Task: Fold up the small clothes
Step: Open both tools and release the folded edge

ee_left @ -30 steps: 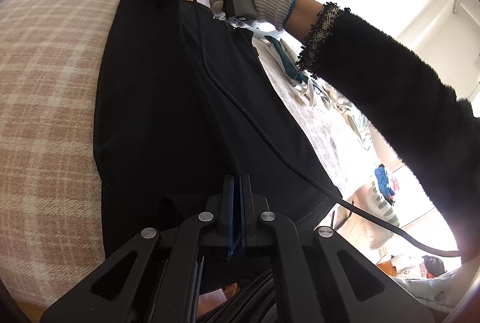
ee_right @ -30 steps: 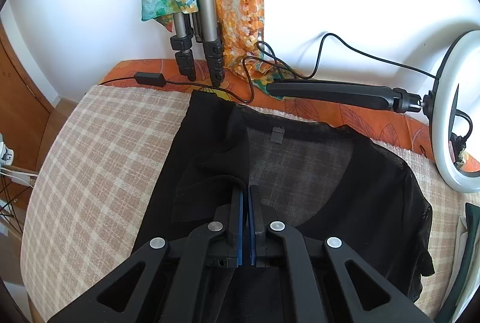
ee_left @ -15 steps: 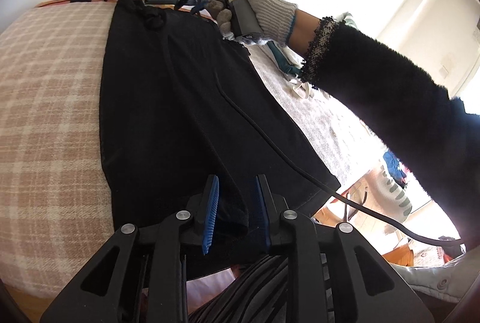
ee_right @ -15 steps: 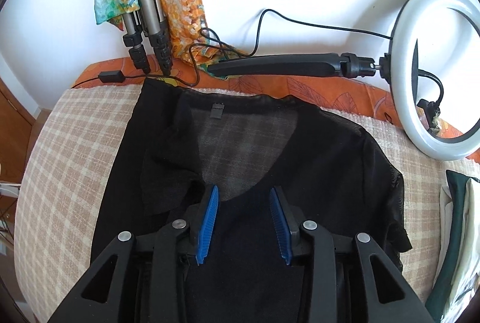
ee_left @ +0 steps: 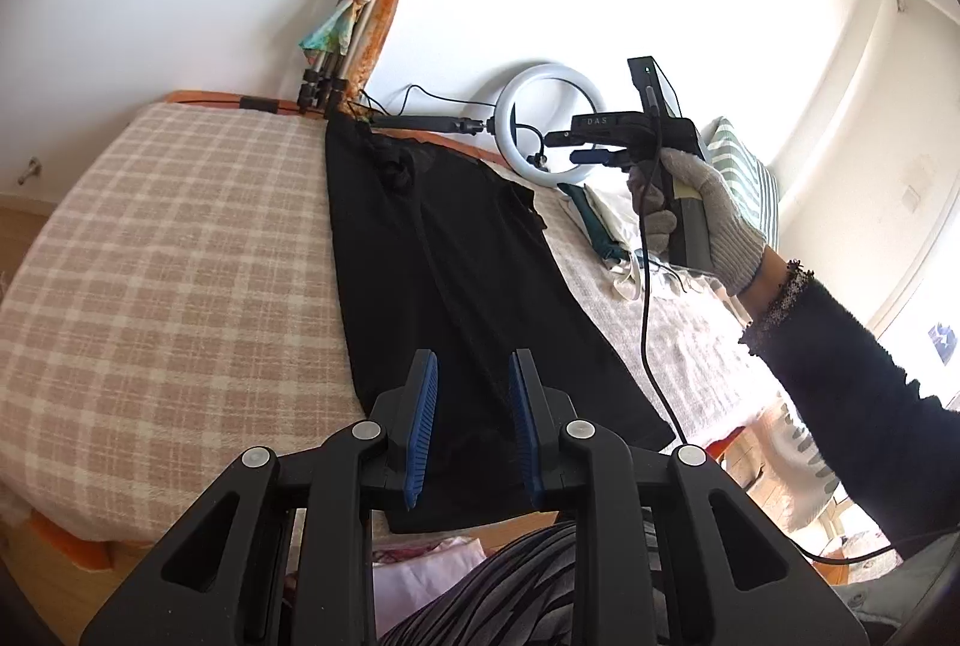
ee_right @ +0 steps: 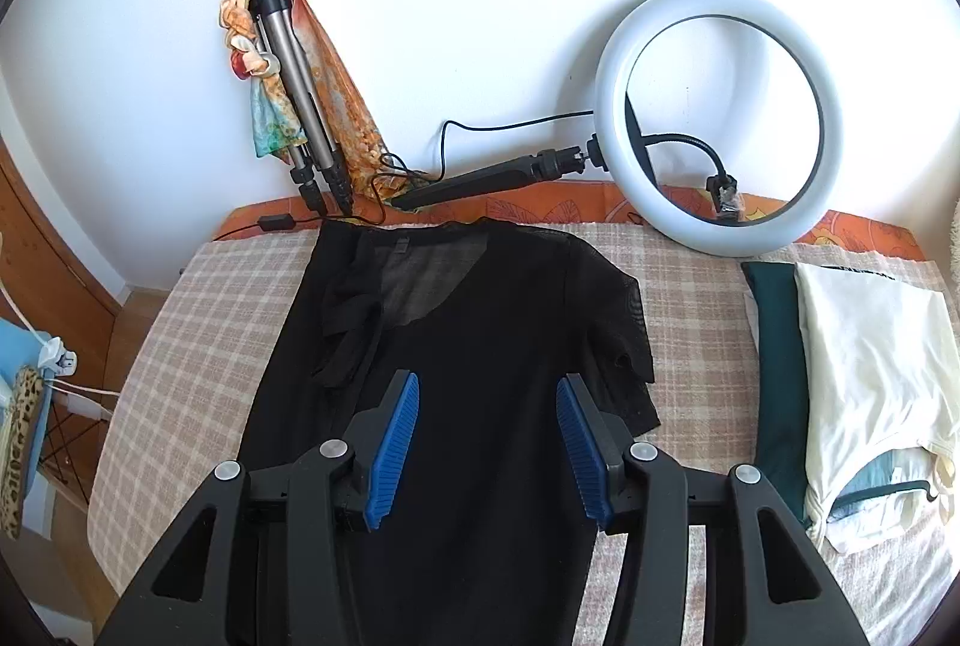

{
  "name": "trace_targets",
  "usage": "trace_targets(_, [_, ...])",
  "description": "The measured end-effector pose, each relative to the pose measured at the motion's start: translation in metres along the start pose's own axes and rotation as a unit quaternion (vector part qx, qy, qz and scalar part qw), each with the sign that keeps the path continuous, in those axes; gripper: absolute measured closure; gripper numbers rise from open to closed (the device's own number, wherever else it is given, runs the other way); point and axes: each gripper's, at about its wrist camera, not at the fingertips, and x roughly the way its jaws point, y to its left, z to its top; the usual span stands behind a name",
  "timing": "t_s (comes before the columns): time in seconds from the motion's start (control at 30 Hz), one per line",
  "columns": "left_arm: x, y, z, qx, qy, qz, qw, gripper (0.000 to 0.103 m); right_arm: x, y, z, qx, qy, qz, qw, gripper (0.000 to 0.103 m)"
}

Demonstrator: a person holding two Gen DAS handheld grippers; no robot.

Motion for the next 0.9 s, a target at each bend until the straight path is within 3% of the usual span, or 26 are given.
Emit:
trace_targets(0.2, [-0.021, -0.031, 0.014, 0.033, -0.021, -0.005, 0.9992, 0.079, -0.053, -0.023, -0.018, 0.009, -0.026, 0.0, 1.0, 0.053])
trace_targets(0.3, [-0.028, -0.049, 0.017, 0.047, -0.031, -0.009, 0.9984, 0.067, -0.074, -0.04, -0.024, 0.015, -0.034, -0.002, 0.999, 0.053])
trace_targets(0.43, [-0.032, -0.066, 0.017, 0.068, -0.029, -0.014, 0.9972, 0.065, -0.091, -0.063, -0.026, 0.032, -0.039, 0.001, 0.999, 0.052])
trace_targets(0.57, [-0.007, -0.07, 0.011, 0.083, 0.004, -0.018, 0.9964, 0.057, -0.095, -0.082, -0.03, 0.041, -0.037, 0.013, 0.998, 0.05])
trace_targets(0.7, [0.036, -0.079, -0.004, 0.097, 0.049, -0.031, 0.9936, 0.056, -0.085, -0.096, -0.035, 0.047, -0.026, 0.014, 0.998, 0.049])
trace_targets(0.9, [0.111, -0.113, -0.045, 0.141, 0.134, -0.055, 0.9793, 0.055, -0.055, -0.11, -0.037, 0.055, -0.001, 0.027, 0.998, 0.049])
